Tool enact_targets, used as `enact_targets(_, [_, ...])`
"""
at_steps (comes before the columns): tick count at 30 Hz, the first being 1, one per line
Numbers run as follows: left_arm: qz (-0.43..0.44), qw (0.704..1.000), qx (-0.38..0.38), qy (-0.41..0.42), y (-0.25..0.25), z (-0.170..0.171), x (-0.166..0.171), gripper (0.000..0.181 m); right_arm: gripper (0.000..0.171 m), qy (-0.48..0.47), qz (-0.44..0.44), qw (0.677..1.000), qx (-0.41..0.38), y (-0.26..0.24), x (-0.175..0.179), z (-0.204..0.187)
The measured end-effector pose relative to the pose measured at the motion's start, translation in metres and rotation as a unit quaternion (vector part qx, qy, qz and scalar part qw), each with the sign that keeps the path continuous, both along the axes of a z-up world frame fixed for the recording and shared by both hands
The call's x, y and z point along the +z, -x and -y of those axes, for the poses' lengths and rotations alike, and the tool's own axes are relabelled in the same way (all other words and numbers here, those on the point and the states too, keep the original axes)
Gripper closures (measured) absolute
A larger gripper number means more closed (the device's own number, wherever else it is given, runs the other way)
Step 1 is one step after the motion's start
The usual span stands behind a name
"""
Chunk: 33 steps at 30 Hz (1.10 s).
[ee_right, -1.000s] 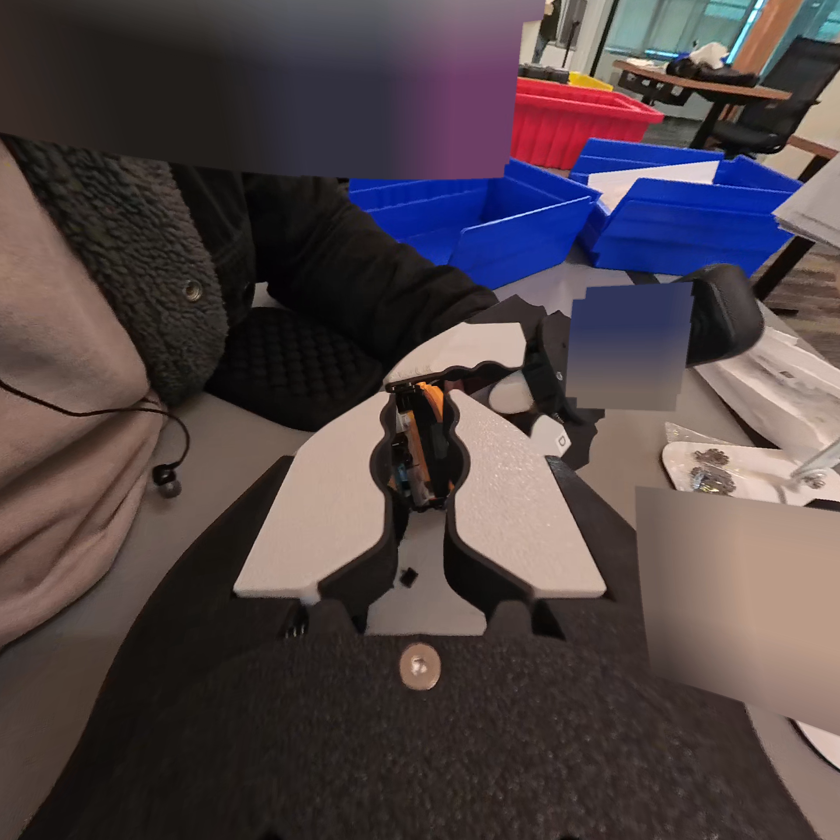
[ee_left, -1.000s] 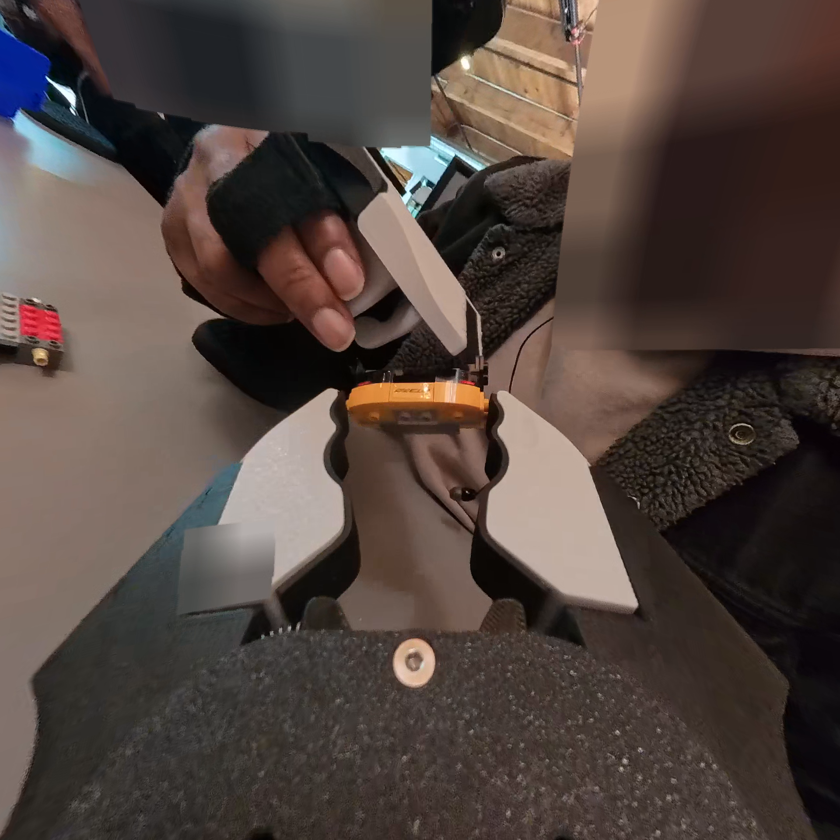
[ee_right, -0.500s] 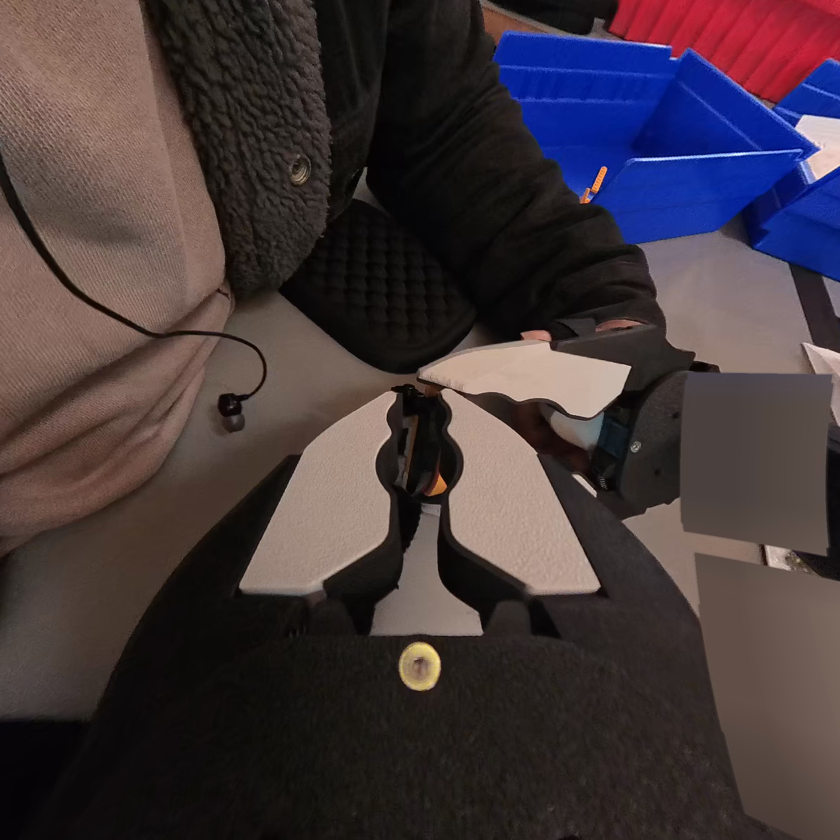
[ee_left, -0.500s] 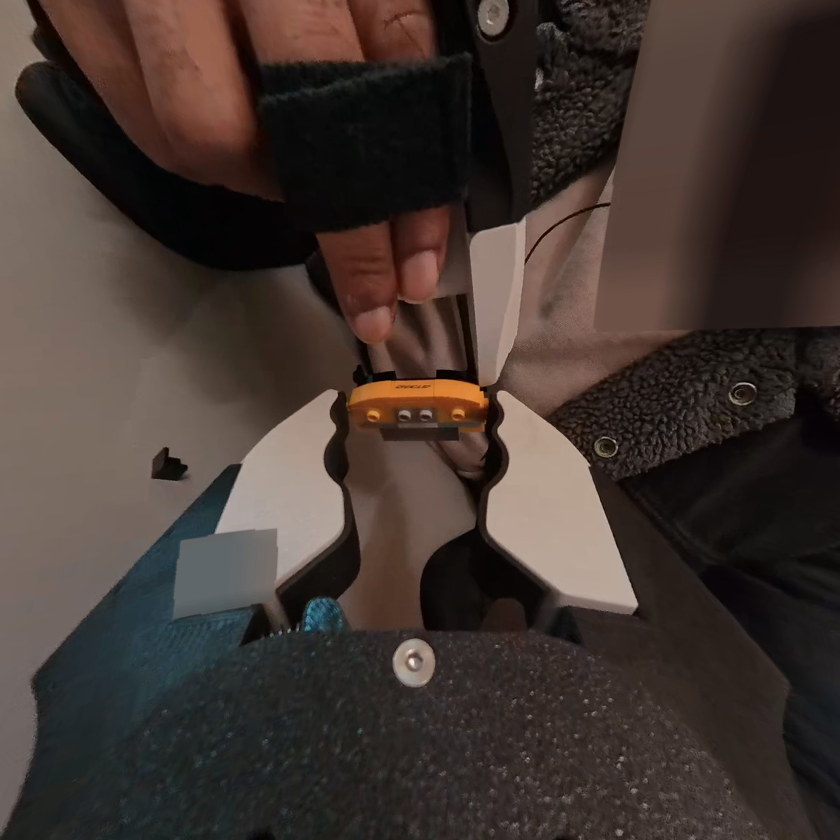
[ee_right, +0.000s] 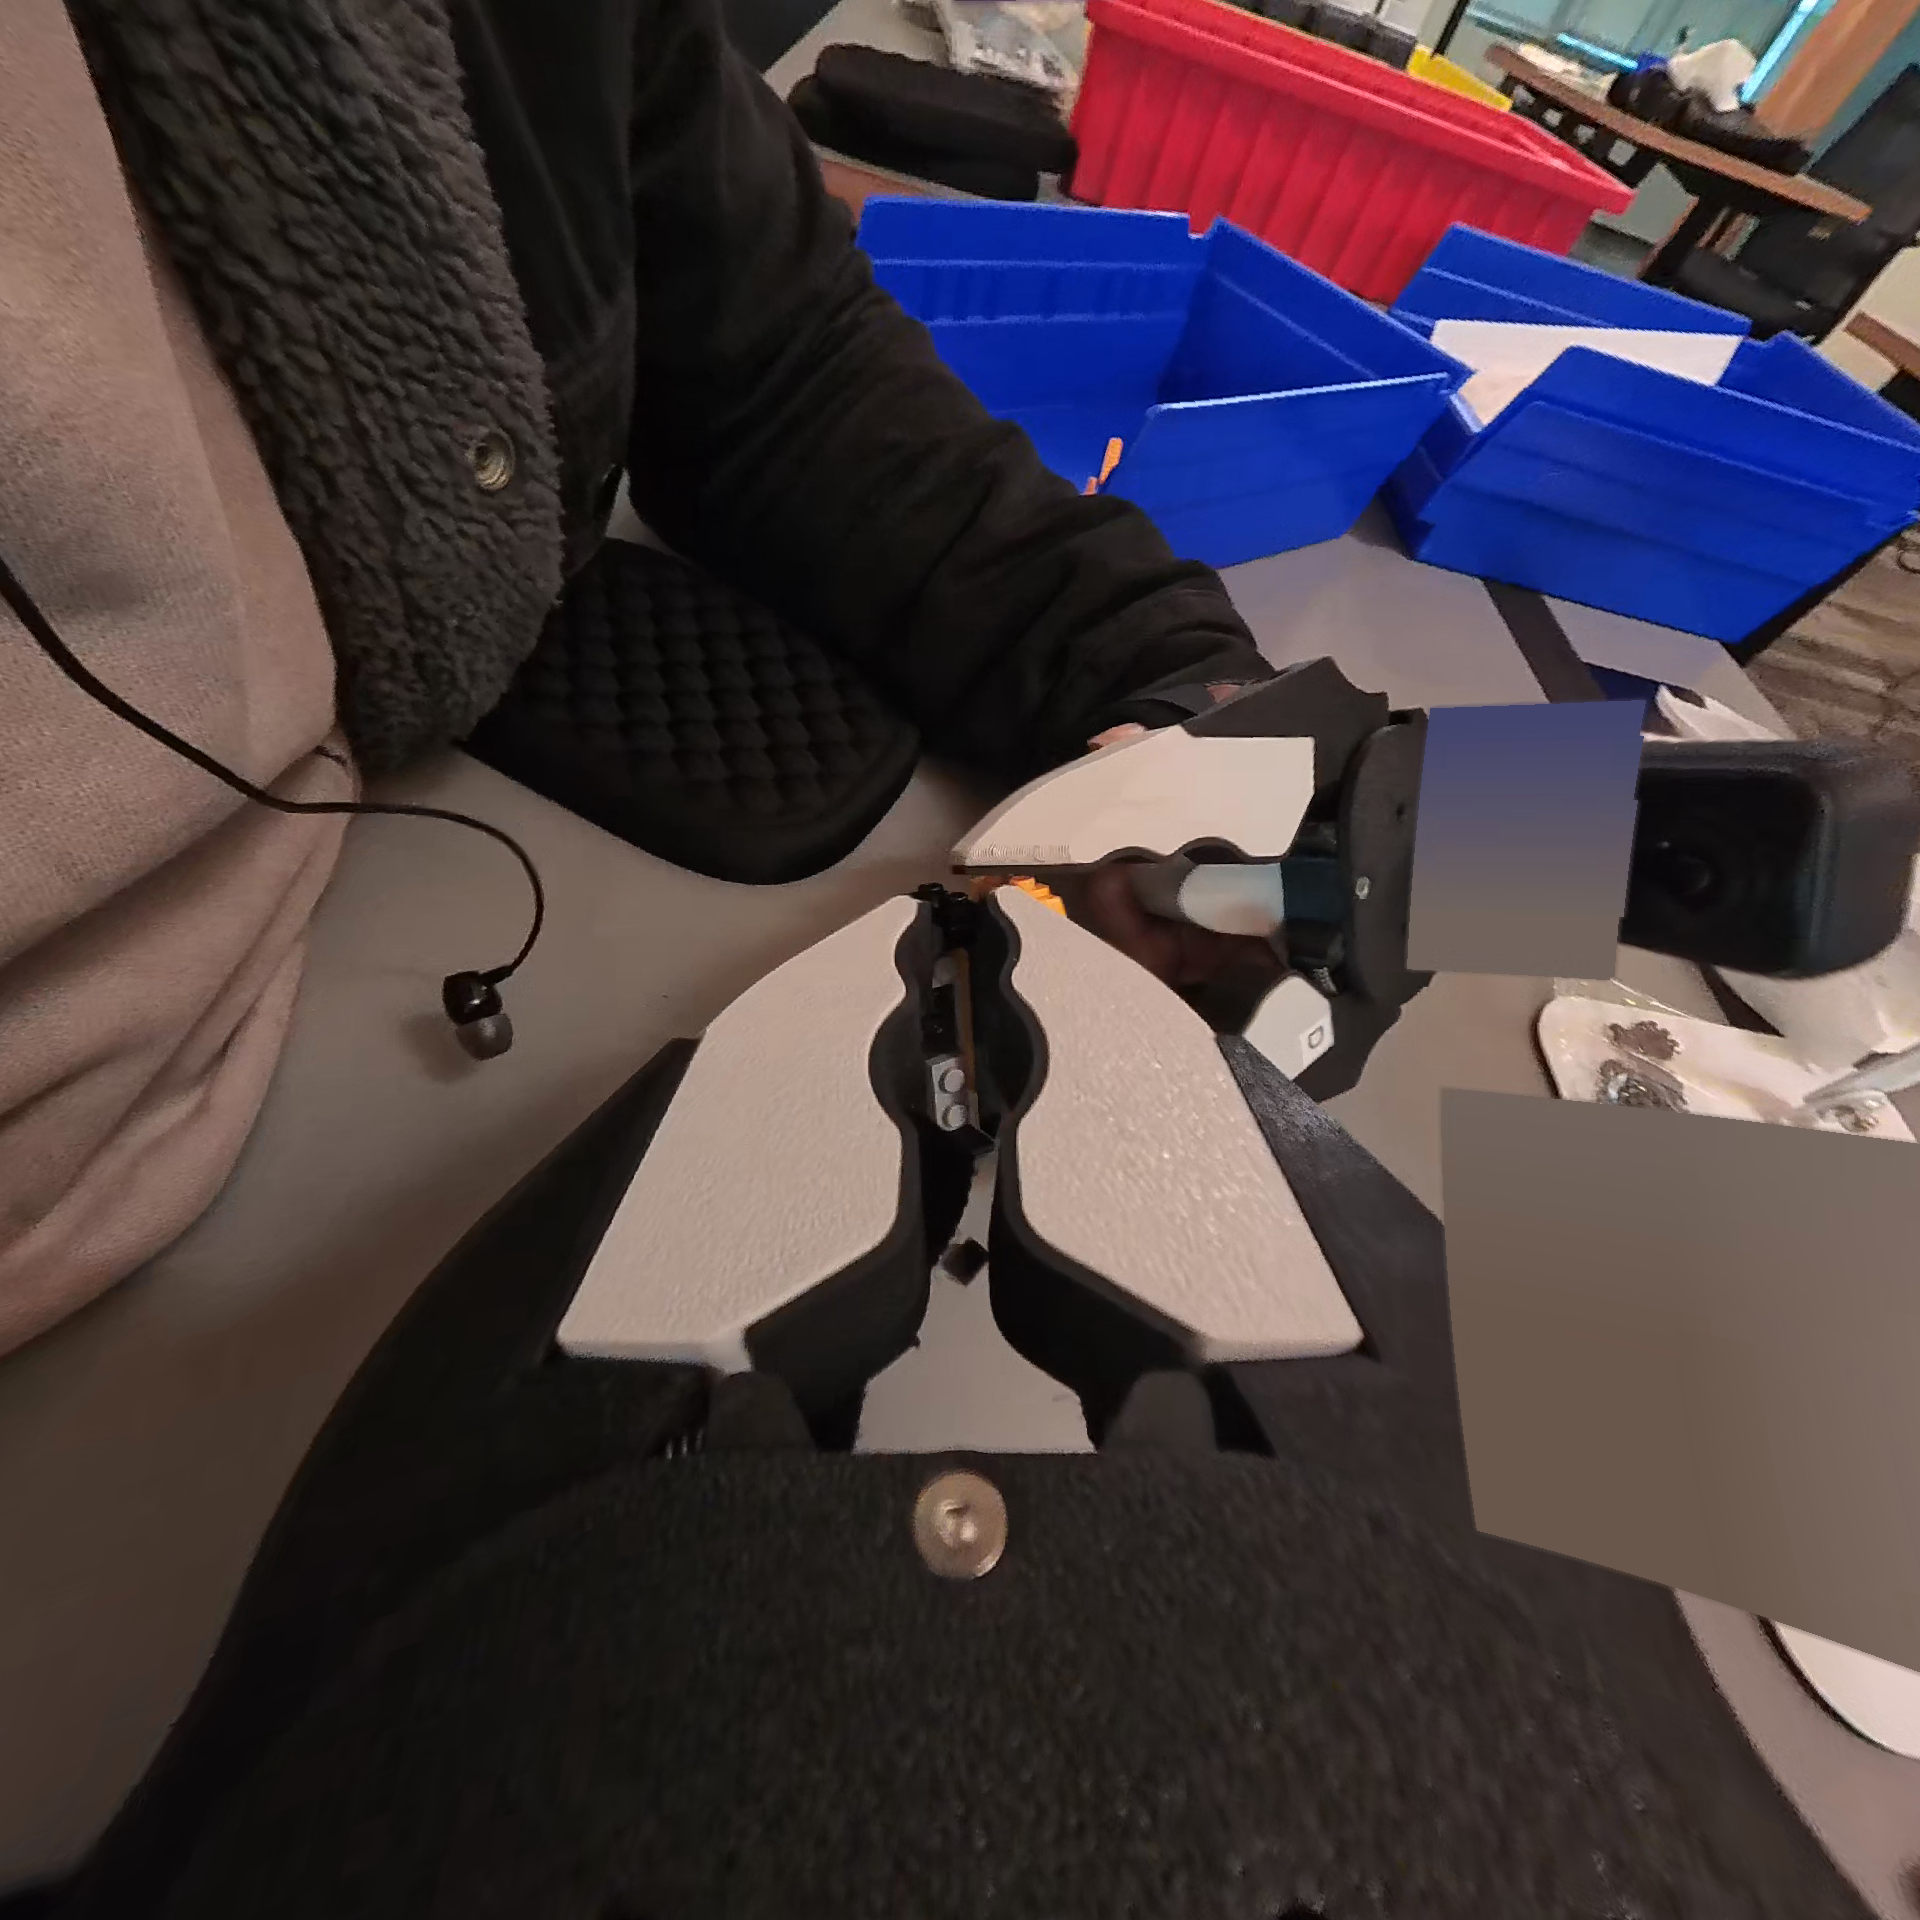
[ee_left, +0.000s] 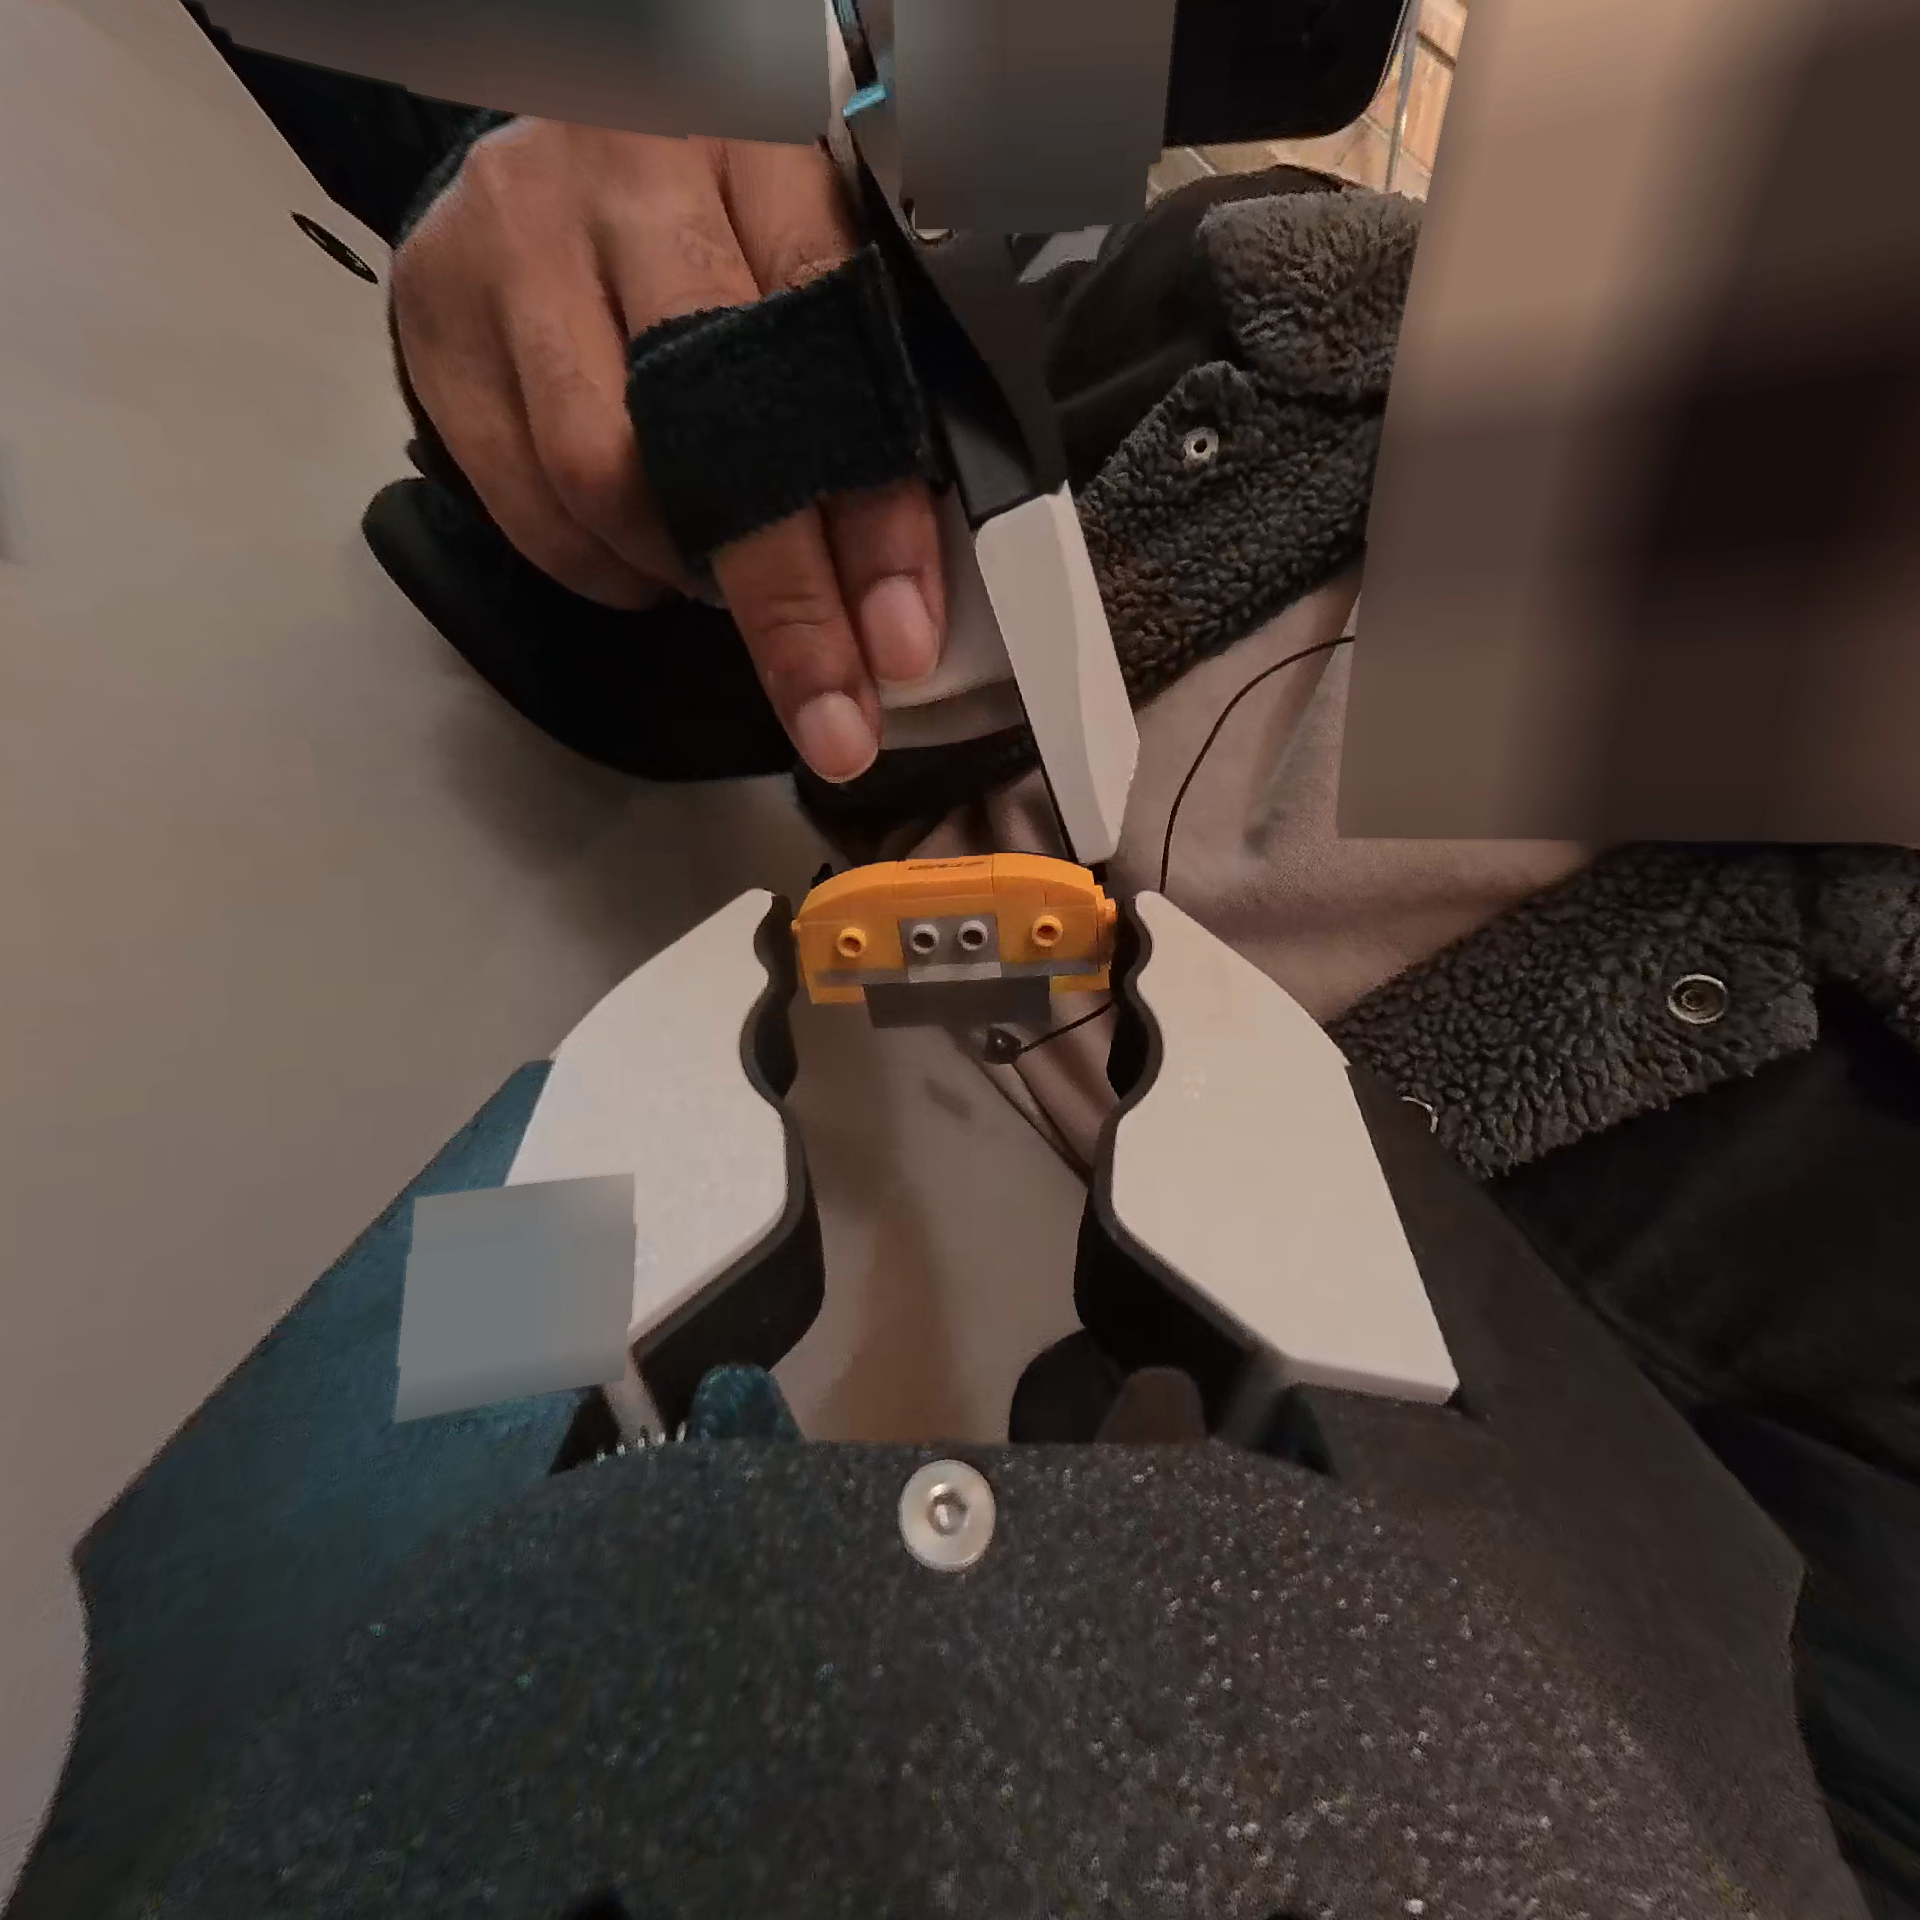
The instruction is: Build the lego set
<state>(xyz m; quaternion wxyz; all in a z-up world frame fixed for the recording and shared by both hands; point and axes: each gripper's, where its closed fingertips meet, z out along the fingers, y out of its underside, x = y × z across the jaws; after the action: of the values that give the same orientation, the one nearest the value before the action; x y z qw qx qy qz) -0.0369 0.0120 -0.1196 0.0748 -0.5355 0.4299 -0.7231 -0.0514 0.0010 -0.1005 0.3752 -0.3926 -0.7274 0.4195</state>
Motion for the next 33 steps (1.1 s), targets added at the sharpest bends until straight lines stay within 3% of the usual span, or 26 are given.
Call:
enact_targets(11, [0.029, 0.996, 0.08, -0.018, 0.004, -0.024, 0.007, 0.123, 0.171, 0.009, -0.008, 0.998, -0.06, -0.004, 0.0, -0.019])
enact_targets(15, [0.032, 0.996, 0.079, -0.019, 0.004, -0.023, 0.008, 0.123, 0.171, 0.005, -0.023, 0.997, -0.071, -0.004, 0.004, -0.021])
enact_targets(19, [0.027, 0.997, 0.073, -0.015, 0.002, -0.022, 0.006, 0.123, 0.157, -0.015, -0.026, 0.997, -0.069, -0.002, 0.003, -0.019])
enact_targets(33, [-0.02, 0.996, 0.087, 0.017, -0.007, -0.026, -0.001, 0.123, 0.158, -0.078, -0.022, 0.995, -0.064, -0.008, -0.003, -0.022])
